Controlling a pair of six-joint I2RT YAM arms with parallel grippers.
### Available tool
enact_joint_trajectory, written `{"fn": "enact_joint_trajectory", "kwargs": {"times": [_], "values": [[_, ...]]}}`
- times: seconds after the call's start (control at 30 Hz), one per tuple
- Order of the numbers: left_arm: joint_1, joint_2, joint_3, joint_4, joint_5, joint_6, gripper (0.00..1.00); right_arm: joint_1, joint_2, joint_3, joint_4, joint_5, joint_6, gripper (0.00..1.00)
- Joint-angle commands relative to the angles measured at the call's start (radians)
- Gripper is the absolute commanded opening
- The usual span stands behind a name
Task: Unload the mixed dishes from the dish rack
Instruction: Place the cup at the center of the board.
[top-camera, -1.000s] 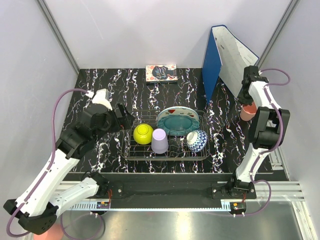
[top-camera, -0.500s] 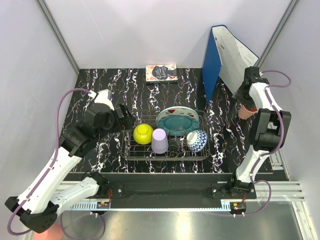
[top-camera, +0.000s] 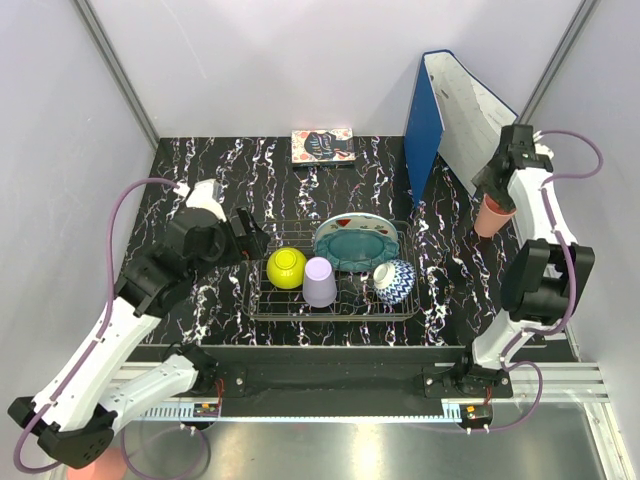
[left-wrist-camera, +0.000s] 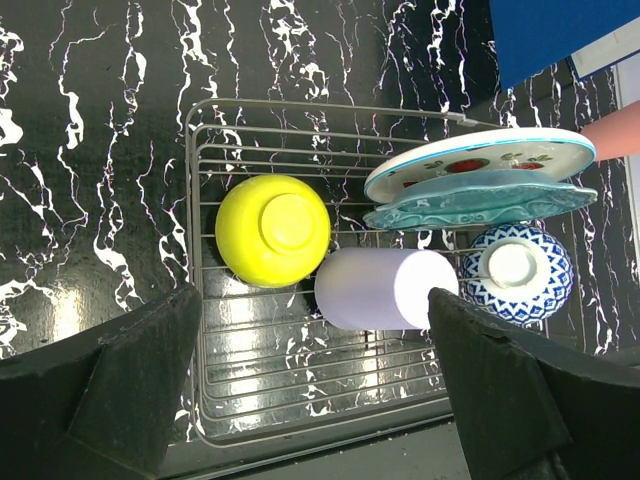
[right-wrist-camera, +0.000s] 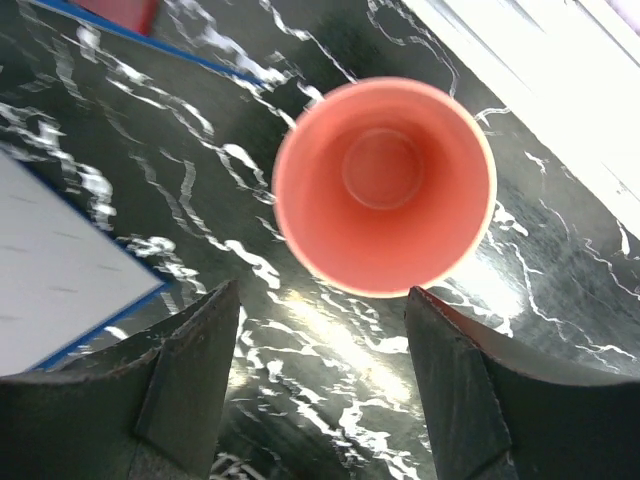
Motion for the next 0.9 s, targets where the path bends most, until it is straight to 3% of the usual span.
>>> {"fn": "enact_joint_trajectory", "kwargs": {"times": [0.0, 0.23, 0.37, 0.47, 0.6, 0.87], "values": [[-0.004, -0.010, 0.010, 0.030, -0.009, 0.017, 0.99, 0.005, -0.106, 0.115, 0.018, -0.021, 0.065, 0.75], [-0.010, 0.053, 0.013, 0.044, -0.011, 0.048, 0.99, 0.204, -0.276, 0.331, 0.042, -0.097, 0.067, 0.77], [-0.052, 0.110, -0.022, 0.073, -0.024, 0.052, 0.99, 0.472, -0.387, 0.258, 0.079, -0.079, 0.005, 0.79], [-0.117, 0.156, -0.028, 0.093, -0.053, 0.055, 0.99, 0.605, -0.482, 0.134, 0.079, -0.047, -0.018, 0.80], [-0.226, 0.235, -0.001, 0.114, -0.101, 0.057, 0.99, 0.693, -0.604, -0.024, 0.072, -0.024, -0.010, 0.82], [-0.271, 0.404, 0.029, 0.194, -0.093, 0.049, 0.99, 0.709, -0.723, -0.103, 0.012, -0.034, -0.026, 0.83]]}}
